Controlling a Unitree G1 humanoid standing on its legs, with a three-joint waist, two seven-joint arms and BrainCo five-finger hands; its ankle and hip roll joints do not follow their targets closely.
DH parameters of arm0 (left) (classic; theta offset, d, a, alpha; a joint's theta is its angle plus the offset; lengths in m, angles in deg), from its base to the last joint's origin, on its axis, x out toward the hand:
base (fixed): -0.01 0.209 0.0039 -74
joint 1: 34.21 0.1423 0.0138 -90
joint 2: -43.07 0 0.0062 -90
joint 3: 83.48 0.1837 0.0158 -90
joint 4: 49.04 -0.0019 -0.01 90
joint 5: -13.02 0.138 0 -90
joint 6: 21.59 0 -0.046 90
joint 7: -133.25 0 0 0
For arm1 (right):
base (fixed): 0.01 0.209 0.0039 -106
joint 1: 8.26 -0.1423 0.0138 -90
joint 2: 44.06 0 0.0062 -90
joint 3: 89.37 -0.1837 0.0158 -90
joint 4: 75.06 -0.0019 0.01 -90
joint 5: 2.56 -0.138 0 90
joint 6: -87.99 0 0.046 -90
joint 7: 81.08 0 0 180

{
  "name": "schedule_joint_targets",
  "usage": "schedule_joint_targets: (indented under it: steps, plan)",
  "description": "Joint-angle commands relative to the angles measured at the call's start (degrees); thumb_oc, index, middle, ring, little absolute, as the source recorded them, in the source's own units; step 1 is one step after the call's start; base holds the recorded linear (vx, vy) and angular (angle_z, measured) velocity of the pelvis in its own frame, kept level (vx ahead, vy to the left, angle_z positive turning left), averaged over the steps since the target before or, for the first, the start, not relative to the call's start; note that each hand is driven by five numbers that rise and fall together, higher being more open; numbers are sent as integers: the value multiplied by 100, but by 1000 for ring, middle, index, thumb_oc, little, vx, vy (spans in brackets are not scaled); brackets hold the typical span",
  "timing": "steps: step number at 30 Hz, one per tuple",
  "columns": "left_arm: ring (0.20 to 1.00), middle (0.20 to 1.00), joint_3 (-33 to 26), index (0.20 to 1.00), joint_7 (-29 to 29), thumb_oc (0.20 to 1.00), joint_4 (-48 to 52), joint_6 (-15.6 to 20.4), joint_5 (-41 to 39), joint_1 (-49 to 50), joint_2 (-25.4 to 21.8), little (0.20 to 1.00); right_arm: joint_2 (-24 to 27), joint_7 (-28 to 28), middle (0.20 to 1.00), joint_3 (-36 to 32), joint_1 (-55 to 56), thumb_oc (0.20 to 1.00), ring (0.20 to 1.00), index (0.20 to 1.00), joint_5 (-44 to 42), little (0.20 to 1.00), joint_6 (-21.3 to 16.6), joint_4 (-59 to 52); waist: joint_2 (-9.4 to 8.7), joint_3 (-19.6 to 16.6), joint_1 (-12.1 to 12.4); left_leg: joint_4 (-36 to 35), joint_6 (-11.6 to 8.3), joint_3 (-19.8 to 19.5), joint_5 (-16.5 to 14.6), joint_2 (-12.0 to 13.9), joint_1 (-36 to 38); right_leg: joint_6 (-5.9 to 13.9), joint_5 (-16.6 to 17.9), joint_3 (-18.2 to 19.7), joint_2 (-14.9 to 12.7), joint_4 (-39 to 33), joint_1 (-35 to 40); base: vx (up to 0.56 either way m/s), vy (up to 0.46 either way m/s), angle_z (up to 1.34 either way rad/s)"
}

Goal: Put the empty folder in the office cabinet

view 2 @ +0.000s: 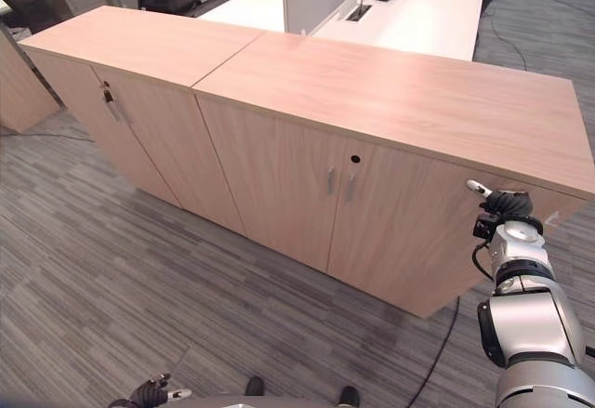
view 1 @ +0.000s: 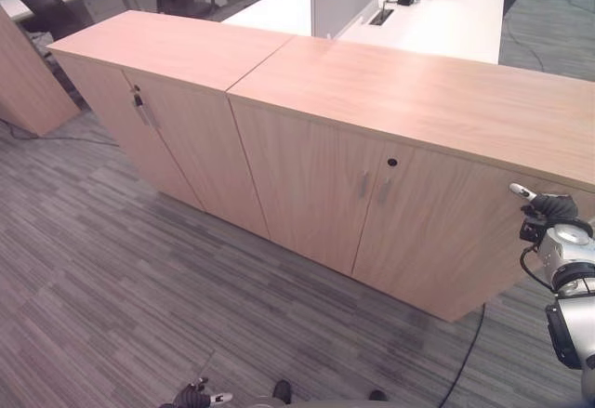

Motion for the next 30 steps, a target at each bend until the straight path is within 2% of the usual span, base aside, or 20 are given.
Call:
schedule_joint_targets:
  steps: [1, 7, 10, 14, 16, 17, 18, 19, 20, 21, 23, 25, 30]
  plan:
    - [1000, 1000, 57, 1000, -44, 1000, -325, 81, 50, -249, -365, 1000, 354, -44, 1000, 4, -833, 1000, 1000, 1000, -249, 1000, -235, 334, -295, -26, 263, 56, -193, 97, -469, 60, 262, 406, -421, 55, -220, 44, 390, 55, -69, 1]
    - [1000, 1000, 51, 1000, -104, 1000, -346, 95, 5, -258, -408, 1000, 343, -63, 1000, -117, -672, 1000, 1000, 1000, -412, 1000, -294, 260, -222, -32, 249, 56, -238, -18, -439, 106, 228, 376, -494, -30, -179, 44, 427, 44, -44, 1]
    - [1000, 1000, 8, 1000, -93, 1000, -360, 100, -59, -278, -384, 1000, 159, -116, 1000, -206, -518, 1000, 1000, 1000, -753, 1000, -405, 70, -192, -11, 216, 56, -243, -44, -430, 113, 207, 361, -506, -25, -166, 44, 423, 0, 0, 0]
    - [1000, 1000, -169, 1000, -47, 1000, -453, 115, -121, -235, -270, 1000, -652, -226, 1000, -194, 241, 1000, 1000, 1000, -958, 1000, -628, -888, -153, 24, 47, 56, -230, 24, -461, 126, 252, 331, -510, 70, -146, 44, 418, 0, 0, 0]
    - [1000, 1000, -364, 1000, -4, 1000, -490, 109, -76, -197, -208, 1000, -1249, -247, 1000, -126, 1026, 1000, 1000, 1000, -751, 1000, -742, -1902, -126, 67, -85, 56, -212, 92, -483, 129, 288, 315, -494, 155, -141, 44, 402, -3, 35, -4]
    - [1000, 1000, -493, 1000, 8, 1000, -497, 106, -54, -152, -174, 1000, -1417, -214, 1000, -171, 1468, 1000, 1000, 1000, -543, 1000, -788, -2525, -120, 79, -153, 56, -207, 134, -496, 139, 311, 311, -488, 193, -145, 44, 399, -2, 25, -6]
    - [1000, 1000, -488, 1000, 9, 1000, -495, 106, -51, -134, -182, 1000, -1432, -185, 1000, -186, 1521, 1000, 1000, 1000, -520, 1000, -768, -2586, -126, 66, -147, 56, -207, 137, -499, 140, 317, 311, -489, 195, -145, 44, 404, -5, 36, -7]
    - [1000, 1000, -734, 1000, 45, 1000, -500, 98, 69, -92, -74, 1000, -1923, -283, 1000, -323, 2689, 1000, 1000, 1000, -222, 1000, -887, -3726, -100, 101, -295, 56, -196, 209, -525, 145, 348, 307, -472, 260, -153, 44, 378, -6, 33, -6]
    - [1000, 1000, -840, 1000, 45, 1000, -520, 87, 131, -63, -41, 1000, -2114, -347, 1000, -392, 3257, 1000, 1000, 1000, -49, 1000, -917, -4143, -98, 103, -357, 56, -194, 240, -544, 146, 371, 308, -470, 294, -158, 44, 372, -5, 33, -4]
    - [1000, 1000, -832, 1000, 46, 1000, -518, 88, 135, -46, -47, 1000, -2125, -334, 1000, -401, 3305, 1000, 1000, 1000, -33, 1000, -900, -4190, -103, 87, -349, 56, -194, 243, -547, 147, 377, 309, -472, 296, -158, 44, 376, 4, 14, -11]
    - [1000, 1000, -956, 1000, 34, 1000, -515, 109, 282, -20, -14, 1000, -2423, -464, 1000, -418, 4166, 1000, 1000, 1000, 230, 1000, -901, -4411, -92, 77, -437, 56, -189, 279, -574, 147, 407, 313, -466, 344, -167, 44, 365, -3, 15, -33]
    - [1000, 1000, -945, 1000, -31, 1000, -419, 173, 391, 0, -23, 1000, -2642, -603, 1000, -109, 4767, 1000, 1000, 1000, 790, 1000, -702, -4001, -80, 87, -581, 56, -185, 384, -610, 160, 459, 319, -430, 465, -189, 52, 324, -26, 32, -20]
    - [1000, 1000, -836, 1000, -131, 1000, -247, 217, 436, 32, -92, 1000, -2707, -750, 1000, 229, 4989, 1000, 1000, 1000, 1490, 1000, -442, -3339, -86, 122, -746, 56, -164, 580, -642, 170, 557, 328, -402, 702, -176, 97, 265, -39, 29, -39]
